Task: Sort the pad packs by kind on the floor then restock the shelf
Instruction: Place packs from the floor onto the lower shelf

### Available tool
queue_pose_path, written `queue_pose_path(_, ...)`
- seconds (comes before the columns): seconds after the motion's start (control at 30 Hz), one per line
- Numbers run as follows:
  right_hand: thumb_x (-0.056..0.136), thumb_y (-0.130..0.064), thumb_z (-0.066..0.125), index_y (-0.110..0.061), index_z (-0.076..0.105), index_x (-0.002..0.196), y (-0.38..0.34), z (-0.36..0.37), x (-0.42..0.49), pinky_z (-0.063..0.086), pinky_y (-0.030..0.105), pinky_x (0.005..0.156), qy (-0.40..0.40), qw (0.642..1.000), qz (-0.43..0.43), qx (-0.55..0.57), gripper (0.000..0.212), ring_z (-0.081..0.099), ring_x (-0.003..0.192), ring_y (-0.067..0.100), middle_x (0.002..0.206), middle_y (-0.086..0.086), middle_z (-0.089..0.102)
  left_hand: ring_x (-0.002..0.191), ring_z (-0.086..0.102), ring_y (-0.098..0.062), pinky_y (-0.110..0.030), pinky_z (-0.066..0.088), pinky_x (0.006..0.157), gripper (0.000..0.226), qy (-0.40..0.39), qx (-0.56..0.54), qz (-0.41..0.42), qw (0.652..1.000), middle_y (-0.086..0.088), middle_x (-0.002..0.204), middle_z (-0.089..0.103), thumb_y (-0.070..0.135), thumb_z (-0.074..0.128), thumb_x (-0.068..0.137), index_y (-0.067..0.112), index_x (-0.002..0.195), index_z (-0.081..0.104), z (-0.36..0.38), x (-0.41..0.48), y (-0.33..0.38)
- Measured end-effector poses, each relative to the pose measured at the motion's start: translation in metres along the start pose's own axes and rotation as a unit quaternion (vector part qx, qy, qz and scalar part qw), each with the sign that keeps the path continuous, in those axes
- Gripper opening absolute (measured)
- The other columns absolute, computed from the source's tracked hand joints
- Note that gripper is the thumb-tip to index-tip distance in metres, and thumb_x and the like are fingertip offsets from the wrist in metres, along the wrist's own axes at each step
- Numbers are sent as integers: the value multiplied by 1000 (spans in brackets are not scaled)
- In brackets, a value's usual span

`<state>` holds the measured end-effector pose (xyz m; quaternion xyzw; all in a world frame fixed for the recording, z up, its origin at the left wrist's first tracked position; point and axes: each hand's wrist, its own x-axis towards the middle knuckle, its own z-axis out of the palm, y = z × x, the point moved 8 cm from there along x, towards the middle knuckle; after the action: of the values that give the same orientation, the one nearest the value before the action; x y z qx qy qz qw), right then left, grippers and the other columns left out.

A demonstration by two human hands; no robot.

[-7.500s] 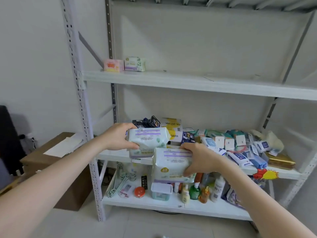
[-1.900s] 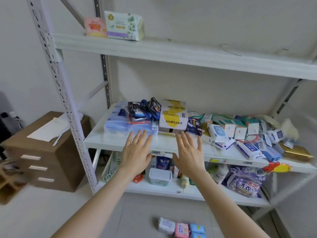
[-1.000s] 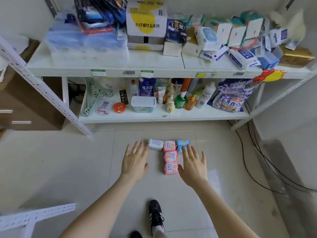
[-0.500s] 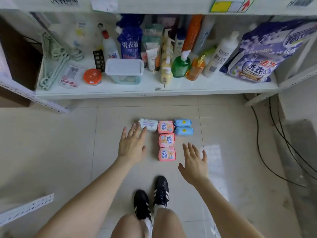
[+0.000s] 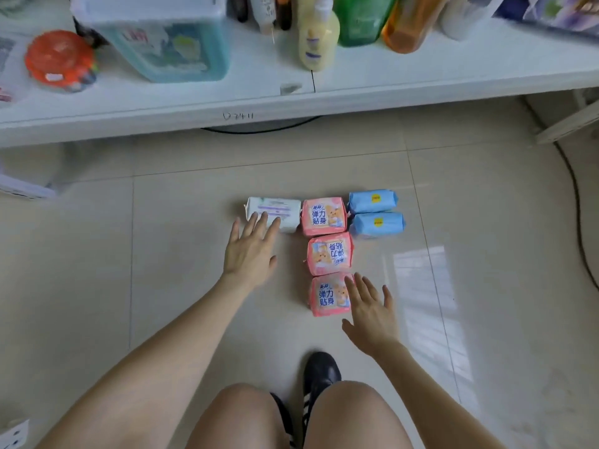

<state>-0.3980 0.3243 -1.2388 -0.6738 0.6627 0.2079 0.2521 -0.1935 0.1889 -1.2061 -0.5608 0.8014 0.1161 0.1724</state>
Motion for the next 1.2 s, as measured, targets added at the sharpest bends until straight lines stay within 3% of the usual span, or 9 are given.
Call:
queue_pose_path(0.2,86,-47,62,-17,-5,153,12,51,41,7,49,118,25,999,-6,23,99,7,149,22,163,5,2,150,6,-22,-47,0,119,82,14,24,10,1000,-7,162,10,41,54,90,21,155,8,54,55,-14)
queue_pose_path(0.27,77,-42,74,-12,15,153,13,52,46,23,53,114,59,997,-22,34,101,28,144,27,159,10,22,150,6,-23,-48,2,119,85,20,25,13,999,-7,162,10,41,56,89,21,155,7,64,73,-17)
queue_pose_path(0.33,57,-33,89,-4,47,139,16,49,51,46,54,96,110,990,-49,67,96,56,122,34,138,17,52,149,8,-23,-47,5,119,86,29,15,14,999,-7,162,11,40,59,87,21,155,9,71,88,-18)
queue_pose_path(0.4,46,-32,94,-2,57,128,16,46,54,55,48,82,139,984,-65,87,95,65,106,33,123,16,63,149,9,-24,-47,6,119,87,35,6,15,999,-8,161,13,38,61,86,20,154,11,76,100,-19)
queue_pose_path(0.63,57,-36,86,-7,51,130,14,53,62,54,35,75,117,980,-89,135,86,61,105,24,125,7,59,133,33,-32,-43,22,114,85,57,-20,29,998,-13,141,37,32,71,79,9,149,27,78,120,-19)
queue_pose_path(0.73,62,-34,83,-12,44,130,15,61,61,54,29,70,94,976,-79,178,82,56,111,17,130,0,53,122,40,-34,-41,32,106,86,26,-46,20,998,-14,133,41,32,77,74,9,144,32,81,119,-23)
queue_pose_path(0.83,63,-32,82,-15,40,129,16,69,59,54,27,64,69,973,-64,209,80,56,108,15,129,-4,49,120,44,-33,-42,30,108,86,-11,-28,22,999,-13,130,45,35,77,74,12,143,31,88,111,-26)
queue_pose_path(1.03,63,-30,82,-15,39,129,21,68,38,54,28,63,52,970,-44,233,81,58,104,17,127,-2,48,110,46,-30,-42,49,82,76,-34,-57,-11,998,-8,119,49,43,77,71,13,131,41,90,76,-31)
queue_pose_path(1.2,64,-32,83,-16,38,129,22,48,13,55,26,65,44,967,-34,247,81,58,104,15,126,-2,49,108,47,-29,-42,52,75,69,-32,-72,-33,996,-6,114,51,41,76,71,15,127,45,70,43,-34)
